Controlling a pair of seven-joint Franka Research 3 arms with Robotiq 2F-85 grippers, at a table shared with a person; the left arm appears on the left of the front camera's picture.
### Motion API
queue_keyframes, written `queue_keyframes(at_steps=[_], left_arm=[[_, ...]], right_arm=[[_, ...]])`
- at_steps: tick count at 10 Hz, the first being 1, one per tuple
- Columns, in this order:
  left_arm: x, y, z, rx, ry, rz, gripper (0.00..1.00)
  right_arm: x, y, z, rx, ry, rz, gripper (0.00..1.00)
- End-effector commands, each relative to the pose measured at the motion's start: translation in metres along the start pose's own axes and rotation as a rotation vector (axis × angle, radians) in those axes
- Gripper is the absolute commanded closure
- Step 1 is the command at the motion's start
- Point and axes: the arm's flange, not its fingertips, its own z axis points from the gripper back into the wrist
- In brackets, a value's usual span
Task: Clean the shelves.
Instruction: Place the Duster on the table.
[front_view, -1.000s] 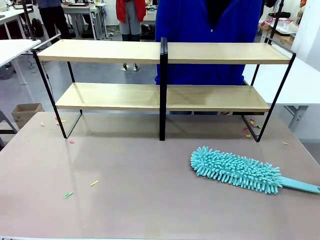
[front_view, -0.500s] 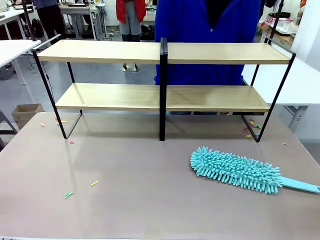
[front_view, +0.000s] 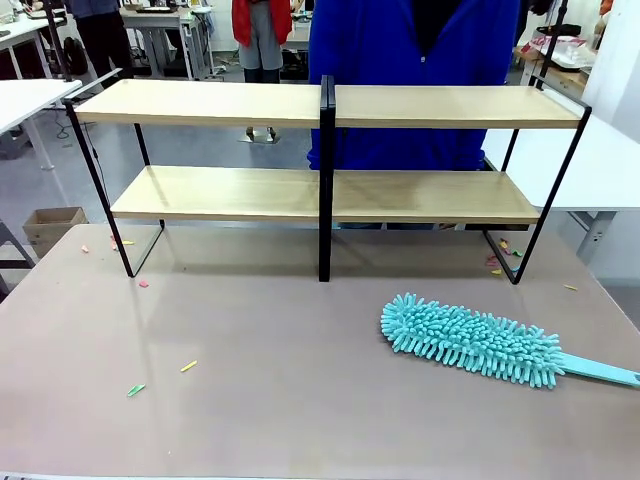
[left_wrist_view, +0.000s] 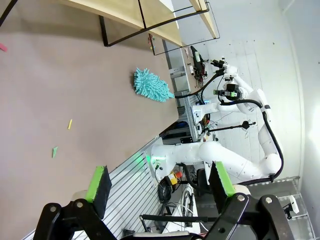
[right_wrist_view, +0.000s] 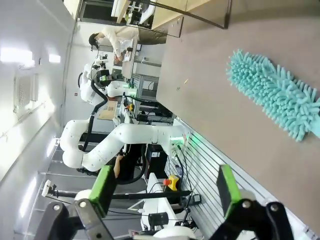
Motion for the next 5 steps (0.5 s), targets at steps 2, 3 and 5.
queue_keyframes(at_steps=[2, 3, 5], left_arm=[[0.0021, -0.0008, -0.0002, -0.022, -0.009, -0.021, 0.0], [0.0021, -0.0008, -0.0002, -0.022, -0.009, -0.021, 0.0], [0.0021, -0.0008, -0.0002, -0.022, -0.009, -0.021, 0.0]], right_arm=[[0.0021, 0.0011, -0.0005, -0.006, -0.008, 0.017, 0.0], [0.0021, 0.0011, -0.0005, -0.006, -0.008, 0.017, 0.0], [0.0021, 0.0011, -0.0005, -0.006, -0.008, 0.017, 0.0]])
